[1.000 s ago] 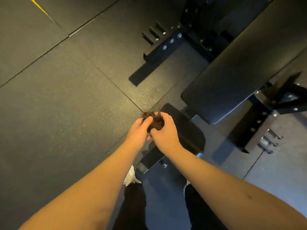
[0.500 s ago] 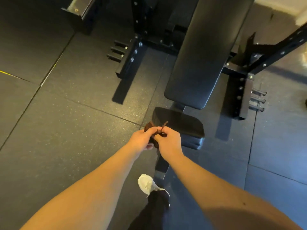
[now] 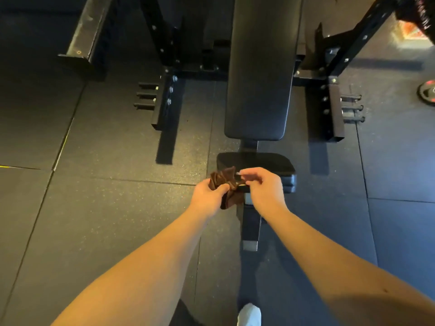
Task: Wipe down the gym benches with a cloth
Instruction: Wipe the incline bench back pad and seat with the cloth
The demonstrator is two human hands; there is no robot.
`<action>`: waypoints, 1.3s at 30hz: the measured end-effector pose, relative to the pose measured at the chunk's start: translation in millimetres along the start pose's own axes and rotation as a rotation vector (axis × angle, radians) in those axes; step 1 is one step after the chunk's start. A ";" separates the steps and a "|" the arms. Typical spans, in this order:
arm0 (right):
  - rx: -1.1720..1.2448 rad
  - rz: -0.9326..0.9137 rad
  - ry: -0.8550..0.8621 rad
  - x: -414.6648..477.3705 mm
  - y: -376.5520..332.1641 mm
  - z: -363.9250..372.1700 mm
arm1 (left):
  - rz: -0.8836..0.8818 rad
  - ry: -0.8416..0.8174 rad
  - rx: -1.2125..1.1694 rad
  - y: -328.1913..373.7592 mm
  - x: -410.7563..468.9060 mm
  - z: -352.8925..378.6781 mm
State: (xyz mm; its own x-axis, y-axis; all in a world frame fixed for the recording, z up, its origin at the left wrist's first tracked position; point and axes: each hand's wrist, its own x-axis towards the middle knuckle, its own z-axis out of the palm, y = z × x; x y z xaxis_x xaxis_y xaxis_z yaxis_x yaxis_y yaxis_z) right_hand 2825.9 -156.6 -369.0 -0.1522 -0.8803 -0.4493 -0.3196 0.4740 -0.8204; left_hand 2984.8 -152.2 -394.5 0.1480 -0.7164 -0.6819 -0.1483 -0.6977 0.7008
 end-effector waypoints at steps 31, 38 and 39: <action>-0.530 -0.273 0.777 84.8 75.1 92.9 | 0.189 -0.021 -0.005 -89.1 154.2 39.5; -0.616 -0.364 0.781 83.5 79.6 92.6 | 0.304 -0.031 0.049 -86.7 137.0 33.7; -0.612 -0.388 0.807 83.2 80.6 93.5 | 0.321 -0.018 0.055 -90.7 147.1 35.8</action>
State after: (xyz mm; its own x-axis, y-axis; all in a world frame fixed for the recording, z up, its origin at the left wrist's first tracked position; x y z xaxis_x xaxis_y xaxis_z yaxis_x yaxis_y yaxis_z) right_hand 2874.9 -189.9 -505.5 -0.4387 -0.8270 0.3516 -0.8572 0.2676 -0.4401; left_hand 2985.0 -194.4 -566.0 0.0678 -0.8995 -0.4317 -0.2376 -0.4348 0.8686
